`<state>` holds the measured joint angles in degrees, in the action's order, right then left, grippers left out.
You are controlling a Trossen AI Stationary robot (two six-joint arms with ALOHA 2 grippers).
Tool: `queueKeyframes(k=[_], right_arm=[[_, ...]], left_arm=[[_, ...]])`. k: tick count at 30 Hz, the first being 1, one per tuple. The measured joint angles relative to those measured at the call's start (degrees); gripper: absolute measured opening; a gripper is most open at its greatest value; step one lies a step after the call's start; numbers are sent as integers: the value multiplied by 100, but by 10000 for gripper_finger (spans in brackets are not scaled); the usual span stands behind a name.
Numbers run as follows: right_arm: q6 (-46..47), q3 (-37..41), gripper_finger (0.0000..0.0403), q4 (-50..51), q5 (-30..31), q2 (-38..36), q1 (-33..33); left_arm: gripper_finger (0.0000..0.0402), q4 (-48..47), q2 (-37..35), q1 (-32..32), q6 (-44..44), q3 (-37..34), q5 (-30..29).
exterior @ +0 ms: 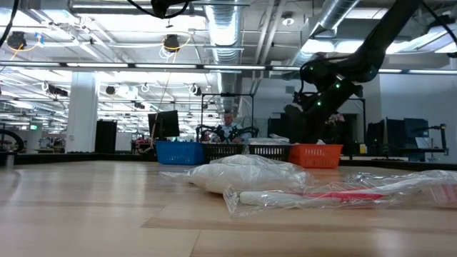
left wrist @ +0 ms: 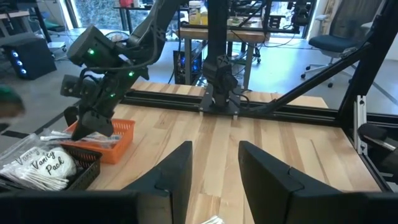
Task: Pick & Place Travel size toiletries
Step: Put the blue toothbrush into the orange bin, then put the white vanity pack into the right black bin
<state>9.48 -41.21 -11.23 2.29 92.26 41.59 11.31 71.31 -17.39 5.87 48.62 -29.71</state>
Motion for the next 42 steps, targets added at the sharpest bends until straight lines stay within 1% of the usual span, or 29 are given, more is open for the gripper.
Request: queueKeyframes(k=[5,10,13,15,18,20,22,24,28,31,34,36,38,42], right_arm=[[56,0,1,121,481,-144,-52],[40,0,1,109,531,-211,-221],[-66,2,1,127,455,-222,-419],[-270,2,1,119,150,-291,-581],[-529,3,1,134,-562,-455,-871],[-669,4,1,143,-1056,-658,-1093],[-721,4,1,241,-1375,-914,-1328],[-788,4,1,375,-1460,-1224,-1606],[-818,11,1,882,-1470,-1977,-2178],[-812,130,1,1086,-1469,-2605,-2637],[-767,278,0,1266,-1444,-3205,-3083],[-755,374,0,1381,-1443,-3565,-3356],[-725,530,0,1423,-1441,-3883,-3594],[-573,889,0,1528,-1396,-4396,-3950]], left_arm=[[123,4,0,0,0,0,0],[123,7,0,0,0,0,-1],[123,7,0,0,0,0,0],[123,7,0,0,0,0,0],[123,7,0,0,0,0,35],[123,9,0,0,23,0,171],[123,11,0,0,35,0,302],[123,13,13,-2,70,0,431],[116,-3,278,9,368,27,851],[107,0,632,22,389,276,1248],[97,15,1055,22,354,706,1721],[92,-135,1374,19,348,1041,1963],[87,-340,1735,7,347,1452,2086],[79,-1038,2474,7,361,2372,2096]])
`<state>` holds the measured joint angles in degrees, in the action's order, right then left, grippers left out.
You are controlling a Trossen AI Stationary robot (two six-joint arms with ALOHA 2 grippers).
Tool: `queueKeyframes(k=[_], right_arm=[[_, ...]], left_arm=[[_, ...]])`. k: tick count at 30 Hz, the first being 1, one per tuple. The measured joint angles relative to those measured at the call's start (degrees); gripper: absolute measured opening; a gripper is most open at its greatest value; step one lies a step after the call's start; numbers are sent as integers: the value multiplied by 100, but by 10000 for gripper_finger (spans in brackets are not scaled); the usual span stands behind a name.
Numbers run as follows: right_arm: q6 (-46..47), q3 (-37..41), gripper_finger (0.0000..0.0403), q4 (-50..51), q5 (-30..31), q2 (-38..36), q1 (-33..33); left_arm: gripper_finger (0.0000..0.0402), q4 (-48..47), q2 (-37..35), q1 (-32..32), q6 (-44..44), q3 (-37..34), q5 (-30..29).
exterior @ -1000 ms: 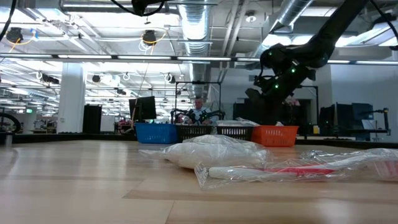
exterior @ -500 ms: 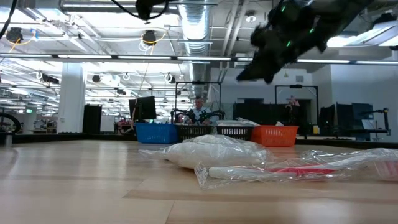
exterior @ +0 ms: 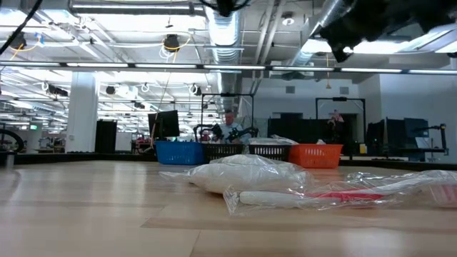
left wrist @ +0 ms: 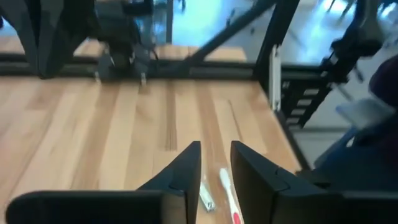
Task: Pick & Place Travel size toiletries
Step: Put the white vanity pack into the right black bin
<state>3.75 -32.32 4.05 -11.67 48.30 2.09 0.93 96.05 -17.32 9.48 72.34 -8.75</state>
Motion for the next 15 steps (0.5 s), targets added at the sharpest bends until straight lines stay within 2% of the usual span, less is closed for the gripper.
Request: queueKeyframes(k=[6,8,15], right_arm=[[72,598,0,33,281,-489,-340],[74,753,0,-8,296,-519,-386],[35,1113,0,-594,612,-404,-338]], left_arm=[[67,-1261,779,-39,142,1130,-8],[61,-1584,840,-39,294,1215,-89],[40,-2937,855,312,1164,1112,-929]])
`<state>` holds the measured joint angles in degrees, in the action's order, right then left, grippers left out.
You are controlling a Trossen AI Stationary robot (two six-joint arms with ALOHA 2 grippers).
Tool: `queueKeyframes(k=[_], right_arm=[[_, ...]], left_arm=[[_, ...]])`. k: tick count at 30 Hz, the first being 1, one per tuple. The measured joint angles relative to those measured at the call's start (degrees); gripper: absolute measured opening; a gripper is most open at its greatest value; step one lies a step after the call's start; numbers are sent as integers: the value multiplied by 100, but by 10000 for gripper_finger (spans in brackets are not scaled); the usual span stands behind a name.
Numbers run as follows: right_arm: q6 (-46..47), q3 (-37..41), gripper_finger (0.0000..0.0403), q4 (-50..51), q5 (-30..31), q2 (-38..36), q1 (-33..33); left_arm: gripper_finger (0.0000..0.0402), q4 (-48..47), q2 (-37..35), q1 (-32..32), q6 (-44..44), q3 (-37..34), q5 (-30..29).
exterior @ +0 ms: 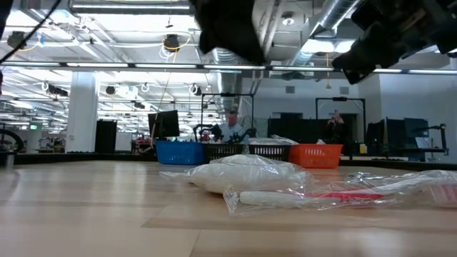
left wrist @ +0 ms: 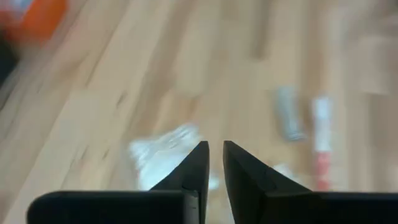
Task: Pick & Place Travel size toiletries
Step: Put the white vanity pack into the right black bin
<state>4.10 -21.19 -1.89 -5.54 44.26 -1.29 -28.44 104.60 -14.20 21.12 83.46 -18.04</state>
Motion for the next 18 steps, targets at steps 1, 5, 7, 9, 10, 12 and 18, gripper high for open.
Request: queueKeyframes(k=[1,5,7,9,10,12,18], right_arm=[[0,2,0,-15,12,57,30],[0,-2,0,-194,12,281,126],[0,4,1,-240,12,472,171],[-1,4,1,-392,11,698,184],[-2,4,1,-456,11,812,184],[0,4,1,-610,9,1060,182],[-3,4,1,-960,-33,1692,182]], left_arm=[[37,-87,0,91,168,-84,7],[25,-36,2,443,481,-394,279],[19,11,0,612,657,-603,554],[12,32,2,715,735,-829,904],[8,52,2,739,743,-944,1040],[3,34,2,743,746,-1131,1214],[9,400,2,711,1466,-1598,1234]])
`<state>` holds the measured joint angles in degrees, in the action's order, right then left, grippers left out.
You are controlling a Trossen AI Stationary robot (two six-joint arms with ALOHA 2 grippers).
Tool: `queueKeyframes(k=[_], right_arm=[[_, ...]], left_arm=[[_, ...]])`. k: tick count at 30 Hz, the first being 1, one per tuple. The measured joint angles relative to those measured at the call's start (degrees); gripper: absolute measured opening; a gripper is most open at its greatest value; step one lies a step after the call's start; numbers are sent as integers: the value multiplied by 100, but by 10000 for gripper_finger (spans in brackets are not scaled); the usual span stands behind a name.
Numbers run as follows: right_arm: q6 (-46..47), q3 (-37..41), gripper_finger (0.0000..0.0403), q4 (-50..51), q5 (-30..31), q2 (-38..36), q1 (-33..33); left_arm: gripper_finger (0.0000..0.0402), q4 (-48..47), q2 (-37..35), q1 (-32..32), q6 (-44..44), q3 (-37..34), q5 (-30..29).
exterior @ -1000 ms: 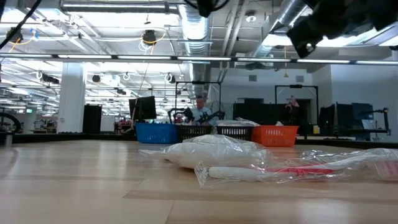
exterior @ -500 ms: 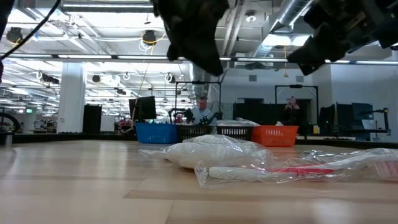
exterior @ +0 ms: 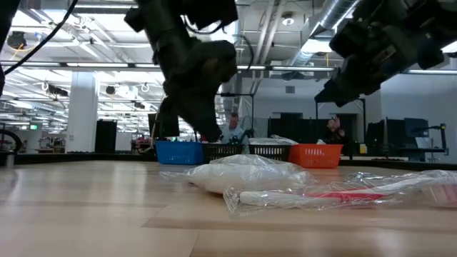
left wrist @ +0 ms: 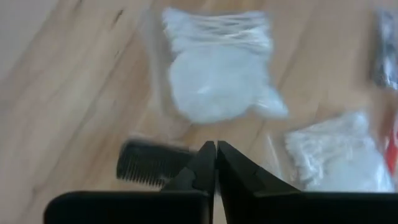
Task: Pick & Place Travel size toiletries
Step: Put the white vanity pack into the right black bin
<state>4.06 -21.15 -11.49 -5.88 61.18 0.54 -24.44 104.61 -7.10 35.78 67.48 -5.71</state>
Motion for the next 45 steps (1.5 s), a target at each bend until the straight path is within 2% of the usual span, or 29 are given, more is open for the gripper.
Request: queueKeyframes(k=[4,13,17,22,27,37,41,45], right_arm=[[-1,0,1,-136,-3,303,0],[-123,0,1,-121,-1,567,124],[9,-2,1,-109,35,560,369],[47,-2,1,-36,38,558,522],[47,-2,1,-53,36,558,518],[40,-2,1,-53,36,558,518],[32,-2,1,-57,36,558,518],[34,-2,1,-57,36,558,518]], left_arm=[[31,534,0,175,637,-214,-2],[135,807,0,274,826,-490,270],[163,813,0,313,985,-593,443],[167,923,0,298,1167,-748,665],[170,1463,-2,349,1170,-826,664],[193,1553,-2,382,1253,-831,664],[190,1569,43,429,1277,-826,684],[179,1551,132,422,1449,-933,1022]])
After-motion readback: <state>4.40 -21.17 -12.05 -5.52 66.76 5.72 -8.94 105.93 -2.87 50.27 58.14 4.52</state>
